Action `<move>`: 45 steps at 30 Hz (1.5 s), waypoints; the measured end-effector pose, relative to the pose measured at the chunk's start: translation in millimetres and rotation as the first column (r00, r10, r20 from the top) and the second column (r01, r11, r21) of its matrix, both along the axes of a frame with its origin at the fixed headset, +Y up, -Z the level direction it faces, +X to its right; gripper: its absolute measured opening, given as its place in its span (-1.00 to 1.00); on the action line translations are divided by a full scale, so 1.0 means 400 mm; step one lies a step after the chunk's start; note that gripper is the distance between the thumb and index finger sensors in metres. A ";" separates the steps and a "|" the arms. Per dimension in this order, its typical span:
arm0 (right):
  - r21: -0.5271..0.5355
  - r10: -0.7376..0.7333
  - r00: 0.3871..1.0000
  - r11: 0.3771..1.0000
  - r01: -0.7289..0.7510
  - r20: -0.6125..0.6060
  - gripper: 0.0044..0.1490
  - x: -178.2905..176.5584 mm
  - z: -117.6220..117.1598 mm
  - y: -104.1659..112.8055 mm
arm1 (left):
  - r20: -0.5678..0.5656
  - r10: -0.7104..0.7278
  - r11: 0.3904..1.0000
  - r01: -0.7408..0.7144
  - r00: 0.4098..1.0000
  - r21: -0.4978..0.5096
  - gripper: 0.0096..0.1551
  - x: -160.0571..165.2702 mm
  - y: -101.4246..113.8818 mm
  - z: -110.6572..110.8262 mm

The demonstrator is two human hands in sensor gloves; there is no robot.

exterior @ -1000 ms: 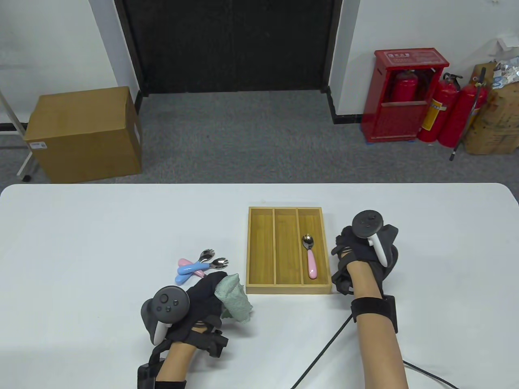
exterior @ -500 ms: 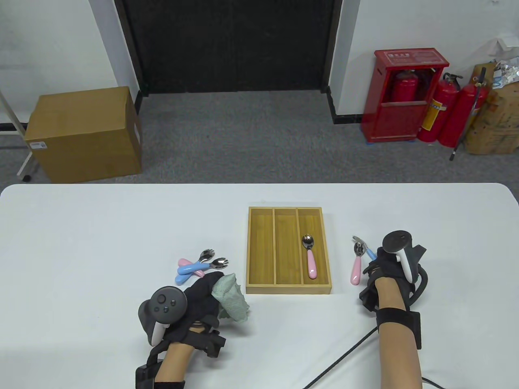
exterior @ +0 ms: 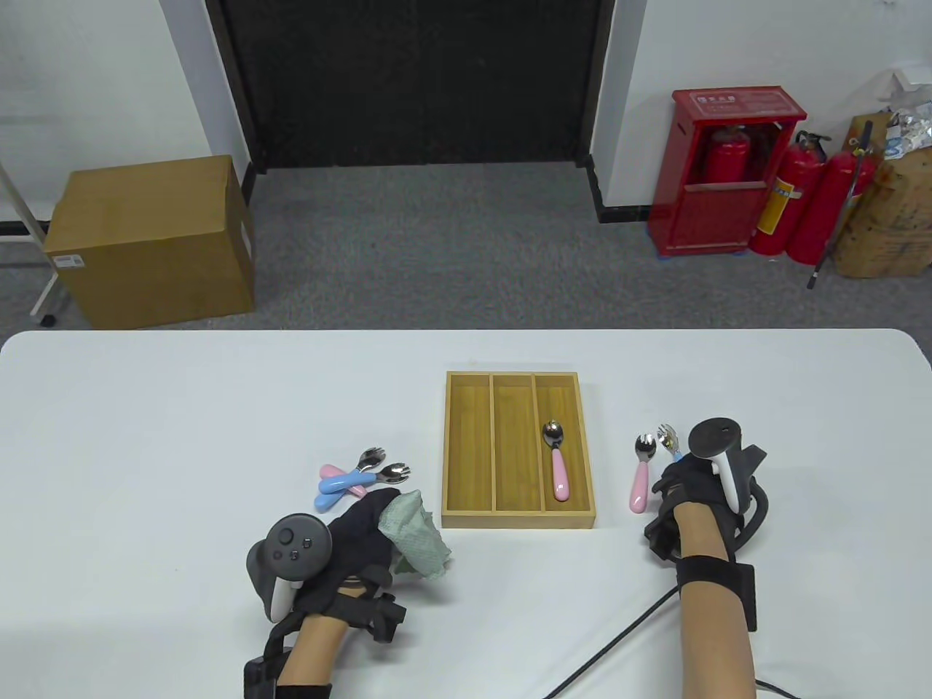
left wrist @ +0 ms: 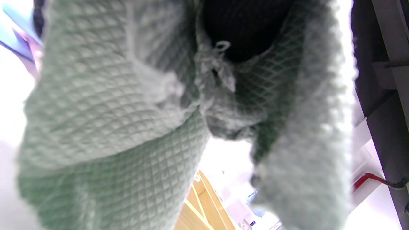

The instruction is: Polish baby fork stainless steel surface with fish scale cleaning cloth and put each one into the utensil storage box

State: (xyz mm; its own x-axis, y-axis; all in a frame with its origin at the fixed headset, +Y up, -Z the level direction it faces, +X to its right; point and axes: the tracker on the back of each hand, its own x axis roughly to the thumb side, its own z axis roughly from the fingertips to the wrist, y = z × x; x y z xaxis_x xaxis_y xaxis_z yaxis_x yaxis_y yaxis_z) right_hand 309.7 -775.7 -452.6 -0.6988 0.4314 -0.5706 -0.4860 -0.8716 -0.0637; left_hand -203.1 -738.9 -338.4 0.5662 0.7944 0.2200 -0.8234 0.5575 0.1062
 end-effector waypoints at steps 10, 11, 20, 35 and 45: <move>0.369 -0.272 0.904 0.845 0.388 -0.328 -0.39 -0.096 0.067 0.117 | -0.018 0.127 0.991 -0.128 0.992 -0.048 -0.48 -0.013 -0.014 -0.005; 0.382 -0.317 0.873 0.805 0.454 -0.371 -0.39 -0.119 0.079 0.128 | -0.021 0.141 0.988 -0.142 0.990 -0.054 -0.48 -0.014 -0.016 -0.006; 0.167 -0.500 0.457 0.519 0.838 -0.736 -0.39 -0.426 0.252 0.178 | -0.024 0.237 0.966 -0.238 0.971 -0.105 -0.44 -0.006 -0.036 -0.012; 0.000 -0.401 0.438 0.737 0.675 -0.805 -0.43 -0.554 0.315 0.070 | 0.184 0.644 0.755 -0.579 0.743 -0.308 -0.36 0.088 -0.061 -0.018; 0.089 -0.323 0.514 0.775 0.625 -0.795 -0.44 -0.524 0.307 0.068 | 0.423 0.673 0.738 -0.513 0.607 -0.438 -0.15 0.118 -0.061 -0.016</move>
